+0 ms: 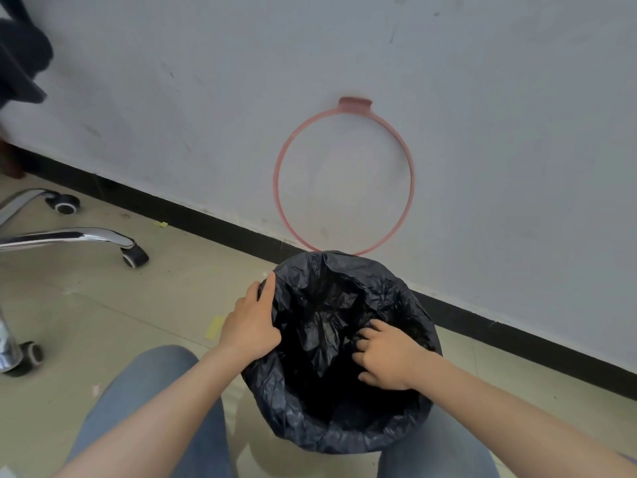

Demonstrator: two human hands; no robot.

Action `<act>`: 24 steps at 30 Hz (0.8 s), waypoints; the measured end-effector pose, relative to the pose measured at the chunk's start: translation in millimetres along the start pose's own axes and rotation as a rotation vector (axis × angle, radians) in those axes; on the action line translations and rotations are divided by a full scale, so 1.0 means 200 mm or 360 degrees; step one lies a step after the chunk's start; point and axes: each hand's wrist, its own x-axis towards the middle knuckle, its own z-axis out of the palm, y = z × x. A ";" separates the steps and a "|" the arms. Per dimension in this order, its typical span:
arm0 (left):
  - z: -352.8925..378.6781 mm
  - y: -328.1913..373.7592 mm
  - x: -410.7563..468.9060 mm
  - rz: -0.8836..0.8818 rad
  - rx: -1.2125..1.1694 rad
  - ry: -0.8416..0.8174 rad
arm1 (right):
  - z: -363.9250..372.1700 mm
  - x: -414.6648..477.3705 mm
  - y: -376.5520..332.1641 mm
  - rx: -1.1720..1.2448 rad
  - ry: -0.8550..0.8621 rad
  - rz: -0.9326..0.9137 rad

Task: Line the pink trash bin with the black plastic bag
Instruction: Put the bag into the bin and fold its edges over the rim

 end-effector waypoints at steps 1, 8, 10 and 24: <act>0.00 0.00 0.00 -0.0003 0.0000 0.0002 | 0.00 0.01 -0.02 0.0057 0.0082 -0.0046; 0.01 0.02 -0.02 -0.0010 -0.0006 0.0001 | 0.00 0.33 -0.14 0.0496 -0.0401 0.0025; 0.01 0.02 -0.01 -0.0007 -0.0012 -0.0001 | 0.01 0.41 -0.15 0.0567 -0.0454 0.0071; 0.01 0.02 -0.01 -0.0041 0.0003 0.0032 | -0.43 -0.01 0.31 0.0705 0.0809 0.0319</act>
